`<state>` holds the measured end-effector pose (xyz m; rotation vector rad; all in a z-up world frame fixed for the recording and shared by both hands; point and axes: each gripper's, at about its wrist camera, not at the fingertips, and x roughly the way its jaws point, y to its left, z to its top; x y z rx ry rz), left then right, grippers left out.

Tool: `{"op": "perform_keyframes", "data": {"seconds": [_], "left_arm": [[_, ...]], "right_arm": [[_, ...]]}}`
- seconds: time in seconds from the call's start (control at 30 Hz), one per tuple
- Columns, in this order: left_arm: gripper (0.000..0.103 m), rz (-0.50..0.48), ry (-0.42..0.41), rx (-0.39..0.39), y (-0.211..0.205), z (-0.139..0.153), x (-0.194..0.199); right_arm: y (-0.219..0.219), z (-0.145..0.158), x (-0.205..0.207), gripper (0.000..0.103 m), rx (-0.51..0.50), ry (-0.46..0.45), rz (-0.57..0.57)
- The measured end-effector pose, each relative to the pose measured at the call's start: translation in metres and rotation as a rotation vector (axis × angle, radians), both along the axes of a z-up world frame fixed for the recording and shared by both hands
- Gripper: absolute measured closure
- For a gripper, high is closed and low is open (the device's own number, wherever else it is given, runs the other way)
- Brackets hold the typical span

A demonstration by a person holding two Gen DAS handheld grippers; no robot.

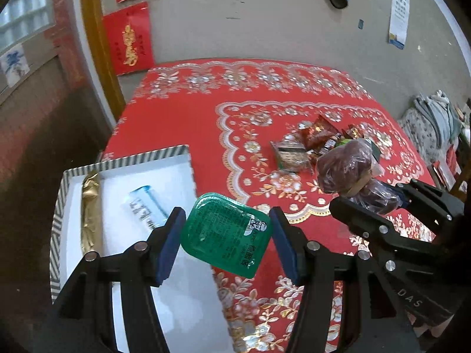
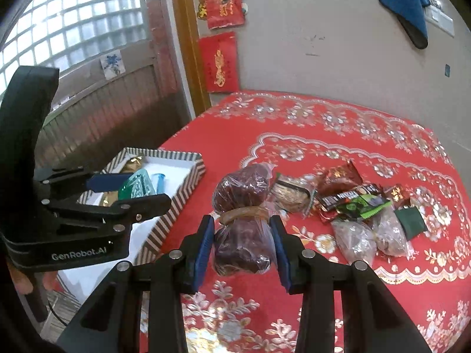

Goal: Organize snacks
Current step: 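Place the green packet in the box while the right tool places the dates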

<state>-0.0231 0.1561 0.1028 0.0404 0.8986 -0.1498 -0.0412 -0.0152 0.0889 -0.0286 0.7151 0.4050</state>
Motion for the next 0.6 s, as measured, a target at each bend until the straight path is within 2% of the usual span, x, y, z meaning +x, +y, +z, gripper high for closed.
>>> {"op": "perform_keyframes", "data": {"seconds": [0.3, 0.6], "left_arm": [[0.045, 0.101, -0.020, 0.014, 0.039, -0.005, -0.009], [0.045, 0.178, -0.007, 0.016, 0.083, -0.017, -0.019]], "right_arm": [[0.040, 0.005, 0.005, 0.064, 0.023, -0.001, 0.048], [0.091, 0.001, 0.010, 0.064, -0.002, 0.006, 0.111]]}}
